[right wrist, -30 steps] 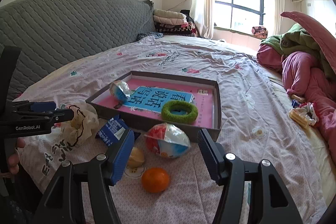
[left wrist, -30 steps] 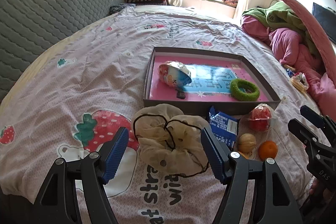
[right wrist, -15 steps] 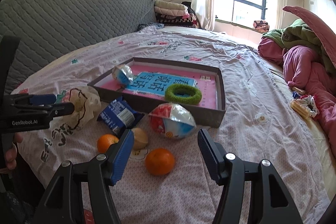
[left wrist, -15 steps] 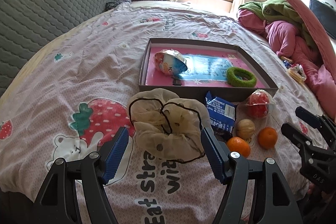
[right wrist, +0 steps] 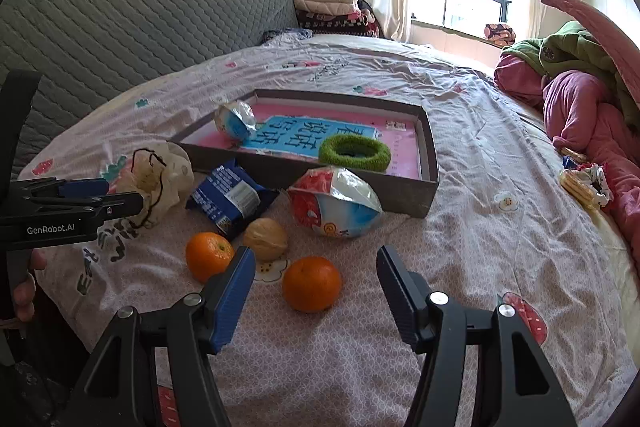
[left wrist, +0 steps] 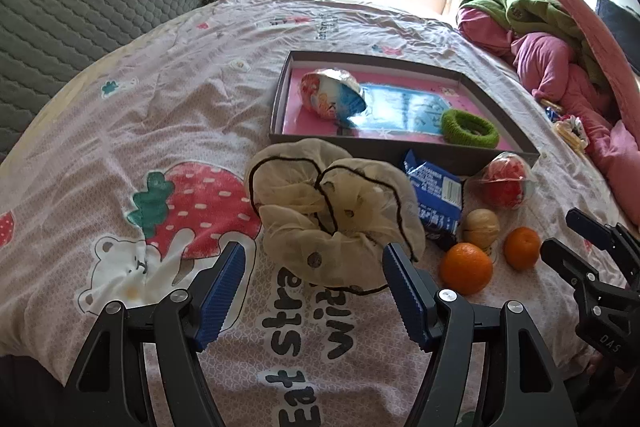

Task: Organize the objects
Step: 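Withdraw both tools from the tray back toward the remaining loose items, then grasp an orange with the right tool while the left tool grasps the beige scrunchie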

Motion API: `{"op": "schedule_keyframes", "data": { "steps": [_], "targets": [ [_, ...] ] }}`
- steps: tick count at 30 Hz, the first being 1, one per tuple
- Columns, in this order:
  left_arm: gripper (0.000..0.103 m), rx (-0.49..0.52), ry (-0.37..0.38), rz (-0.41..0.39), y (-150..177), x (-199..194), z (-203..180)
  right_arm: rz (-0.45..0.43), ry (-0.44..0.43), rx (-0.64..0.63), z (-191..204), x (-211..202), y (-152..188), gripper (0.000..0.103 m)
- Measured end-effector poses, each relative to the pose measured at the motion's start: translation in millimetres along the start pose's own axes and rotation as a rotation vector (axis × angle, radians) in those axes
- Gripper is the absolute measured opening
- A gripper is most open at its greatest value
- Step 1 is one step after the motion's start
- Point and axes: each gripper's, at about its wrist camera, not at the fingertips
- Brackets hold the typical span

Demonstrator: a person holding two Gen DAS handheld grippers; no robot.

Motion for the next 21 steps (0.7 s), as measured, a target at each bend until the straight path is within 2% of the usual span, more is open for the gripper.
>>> {"op": "schedule_keyframes", "data": {
  "steps": [21],
  "targets": [
    [0.073, -0.022, 0.006, 0.03, -0.5, 36.7, 10.8, 0.108, 0.019, -0.012, 6.2, 27.5, 10.3, 0.063]
  ]
}}
Point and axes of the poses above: each gripper's, at about its wrist camera, not at the fingertips, and x roughly the way its jaws point, z to its left, y to its underside, and after that the axes turned 5 degrees about y, right-handed
